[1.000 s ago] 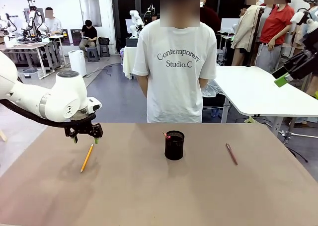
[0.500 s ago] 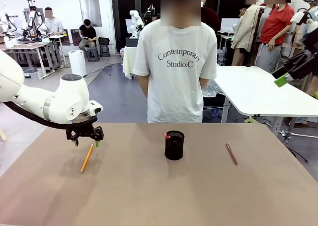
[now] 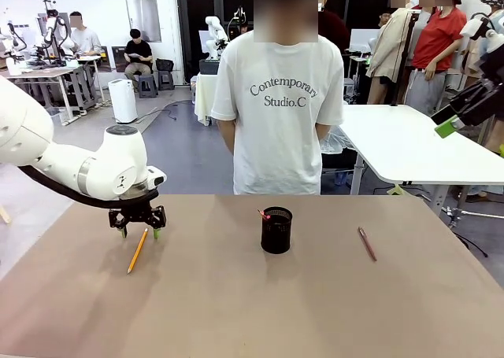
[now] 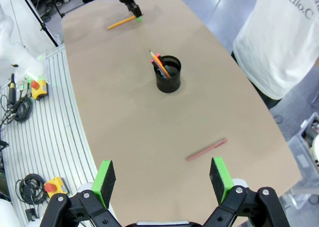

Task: Place the pens into the pen holder.
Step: Pick up a writing instrument from the table and place it into the Pen holder.

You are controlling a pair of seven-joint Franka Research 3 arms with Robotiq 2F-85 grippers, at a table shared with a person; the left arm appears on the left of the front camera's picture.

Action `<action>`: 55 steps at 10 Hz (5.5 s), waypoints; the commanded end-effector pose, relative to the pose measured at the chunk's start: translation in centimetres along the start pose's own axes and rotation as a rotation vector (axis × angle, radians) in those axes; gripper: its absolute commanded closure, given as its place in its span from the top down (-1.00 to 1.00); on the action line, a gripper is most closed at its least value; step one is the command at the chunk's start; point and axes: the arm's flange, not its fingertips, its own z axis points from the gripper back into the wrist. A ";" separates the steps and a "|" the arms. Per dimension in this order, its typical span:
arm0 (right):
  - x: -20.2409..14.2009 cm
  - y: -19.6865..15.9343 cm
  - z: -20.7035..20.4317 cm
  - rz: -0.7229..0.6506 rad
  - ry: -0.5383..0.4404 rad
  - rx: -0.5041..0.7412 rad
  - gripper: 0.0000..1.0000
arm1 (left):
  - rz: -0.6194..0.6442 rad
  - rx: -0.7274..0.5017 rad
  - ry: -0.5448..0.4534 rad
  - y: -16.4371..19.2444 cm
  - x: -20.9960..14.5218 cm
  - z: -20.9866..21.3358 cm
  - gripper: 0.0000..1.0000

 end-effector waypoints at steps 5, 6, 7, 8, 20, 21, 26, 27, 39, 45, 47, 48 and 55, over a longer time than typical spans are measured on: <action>0.2 0.1 0.2 0.004 -0.001 0.001 1.00 | 0.031 -0.019 0.041 0.0 0.5 0.5 -1.00; 0.2 0.1 0.2 0.004 -0.001 0.001 1.00 | 0.033 -0.032 0.059 0.2 0.6 0.5 -1.00; 0.2 0.1 0.2 0.004 -0.001 0.001 1.00 | 0.032 -0.038 0.071 0.2 0.6 0.4 -1.00; 0.2 0.1 0.2 0.004 -0.001 0.001 1.00 | 0.029 -0.046 0.084 0.2 0.7 0.4 -1.00; 0.2 0.1 0.2 0.004 -0.001 0.001 1.00 | -0.131 -0.660 0.120 2.2 -0.7 8.2 -1.00; 0.2 0.1 0.2 0.004 -0.001 0.001 1.00 | -0.274 -0.715 0.069 2.4 -1.1 8.6 -1.00; 0.2 0.1 0.2 0.004 -0.001 0.001 1.00 | -0.697 -1.064 -0.135 3.8 -2.4 10.3 -1.00; 0.2 0.1 0.2 0.004 -0.001 0.001 1.00 | -0.806 -1.127 -0.248 4.1 -2.9 10.6 -1.00; 0.2 0.1 0.2 0.004 -0.001 0.001 1.00 | -0.900 -1.378 -0.519 2.2 -3.2 12.0 -1.00; 0.2 0.1 0.2 0.004 -0.001 0.001 1.00 | -1.138 -1.576 -0.933 -3.1 -1.0 14.0 -1.00; 0.2 0.1 0.2 0.004 -0.001 0.001 1.00 | -1.225 -1.560 -0.986 -5.9 0.0 13.9 -1.00; 0.2 0.1 0.2 0.004 -0.001 0.001 1.00 | -1.280 -1.551 -1.046 -7.7 1.1 14.1 -1.00; 0.2 0.1 0.2 0.004 -0.001 0.001 1.00 | -1.333 -1.582 -1.069 -11.6 2.2 13.4 -1.00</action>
